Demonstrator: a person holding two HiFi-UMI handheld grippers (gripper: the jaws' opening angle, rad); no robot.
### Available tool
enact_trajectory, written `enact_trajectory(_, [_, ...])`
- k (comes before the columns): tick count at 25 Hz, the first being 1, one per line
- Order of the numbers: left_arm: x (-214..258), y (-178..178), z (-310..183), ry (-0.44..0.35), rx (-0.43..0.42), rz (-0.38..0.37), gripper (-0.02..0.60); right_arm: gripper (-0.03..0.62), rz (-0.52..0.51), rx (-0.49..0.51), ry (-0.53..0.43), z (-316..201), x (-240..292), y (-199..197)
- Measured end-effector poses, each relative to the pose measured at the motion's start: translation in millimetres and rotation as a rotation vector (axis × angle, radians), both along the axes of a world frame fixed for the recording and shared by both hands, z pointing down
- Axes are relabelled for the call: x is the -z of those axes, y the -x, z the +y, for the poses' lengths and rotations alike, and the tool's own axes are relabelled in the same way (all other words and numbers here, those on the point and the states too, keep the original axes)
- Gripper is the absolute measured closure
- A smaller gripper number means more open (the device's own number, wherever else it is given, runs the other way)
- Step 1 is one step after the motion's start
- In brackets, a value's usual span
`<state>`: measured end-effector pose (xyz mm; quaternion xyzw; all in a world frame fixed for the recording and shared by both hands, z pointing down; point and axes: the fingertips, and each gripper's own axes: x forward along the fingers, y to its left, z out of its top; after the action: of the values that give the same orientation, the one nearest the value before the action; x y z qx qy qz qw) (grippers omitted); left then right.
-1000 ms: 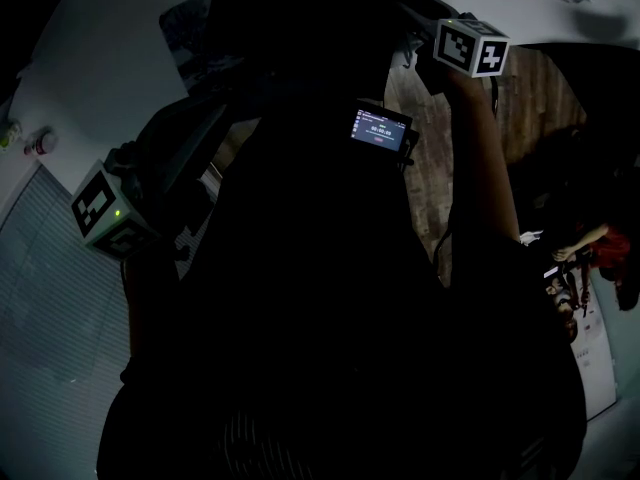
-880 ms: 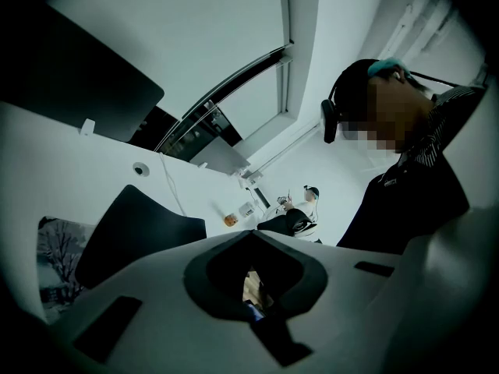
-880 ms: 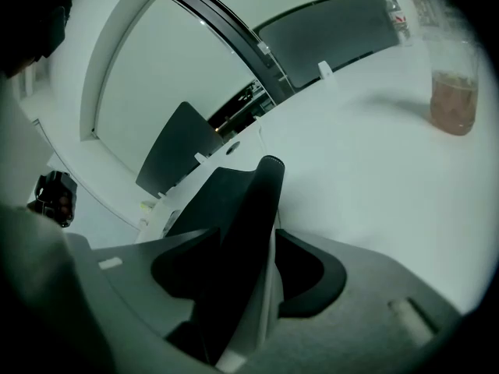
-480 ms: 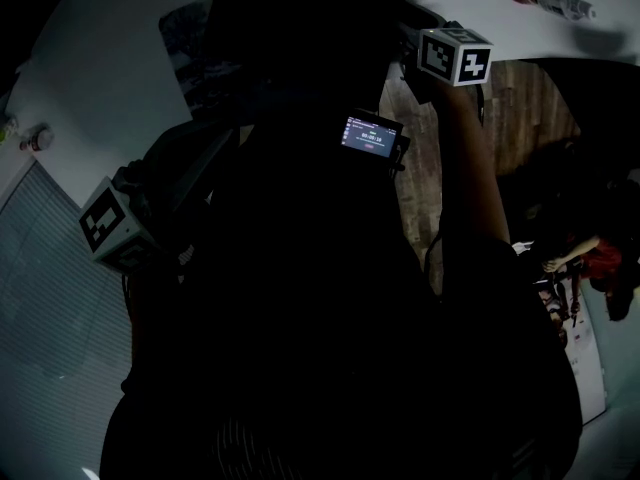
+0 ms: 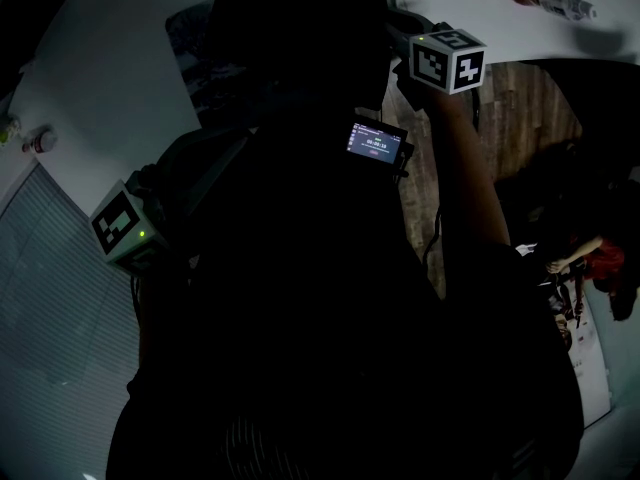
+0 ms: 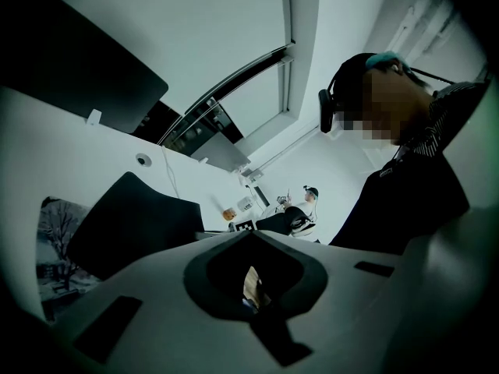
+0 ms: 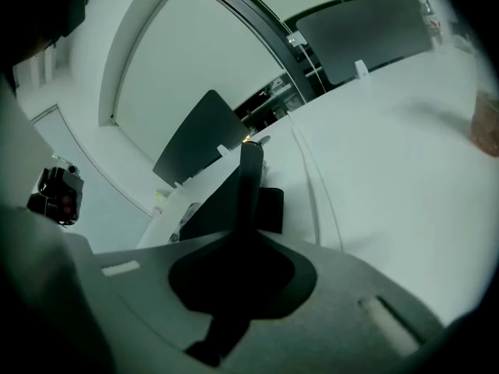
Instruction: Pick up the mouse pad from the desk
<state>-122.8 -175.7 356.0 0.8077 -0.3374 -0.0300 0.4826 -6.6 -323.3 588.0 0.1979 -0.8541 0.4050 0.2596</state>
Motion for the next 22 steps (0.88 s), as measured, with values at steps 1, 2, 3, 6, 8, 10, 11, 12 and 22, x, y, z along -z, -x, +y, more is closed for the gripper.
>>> enact_trajectory(1, [0.6, 2.8, 0.4, -0.004, 0.006, 0.000, 0.572, 0.576, 0.004, -0.005, -0.003, -0.7, 1.6, 0.9])
enact_trajectory(2, [2.2, 5.1, 1.9, -0.008, 0.009, 0.001, 0.572, 0.576, 0.002, -0.011, -0.002, 0.0, 3.9, 2.0])
enact_trajectory(3, [5.2, 7.2, 4.1, -0.012, 0.008, 0.000, 0.572, 0.576, -0.006, -0.021, 0.004, 1.4, 7.9, 3.4])
enact_trajectory(6, [22.1, 15.5, 5.7, -0.042, -0.005, -0.001, 0.572, 0.576, -0.057, -0.063, 0.025, 0.4, 33.9, 9.9])
enact_trajectory(8, [33.9, 20.3, 2.7, -0.078, -0.012, 0.008, 0.572, 0.576, -0.077, -0.076, 0.007, -2.7, 56.3, 15.3])
enact_trajectory(10, [37.1, 21.0, -2.6, -0.110, -0.027, 0.023, 0.572, 0.576, -0.084, -0.075, -0.009, -3.7, 67.4, 17.0])
enact_trajectory(11, [34.5, 19.0, -7.0, -0.120, -0.035, 0.032, 0.572, 0.576, -0.087, -0.077, -0.006, -3.6, 66.7, 15.2])
enact_trajectory(12, [30.6, 15.6, -12.7, -0.126, -0.042, 0.044, 0.572, 0.576, -0.092, -0.081, -0.001, -4.4, 64.5, 12.3])
enact_trajectory(22, [32.9, 50.4, -17.6, -0.145, 0.033, 0.097, 0.572, 0.576, -0.054, -0.120, -0.024, -18.3, 69.1, 6.3])
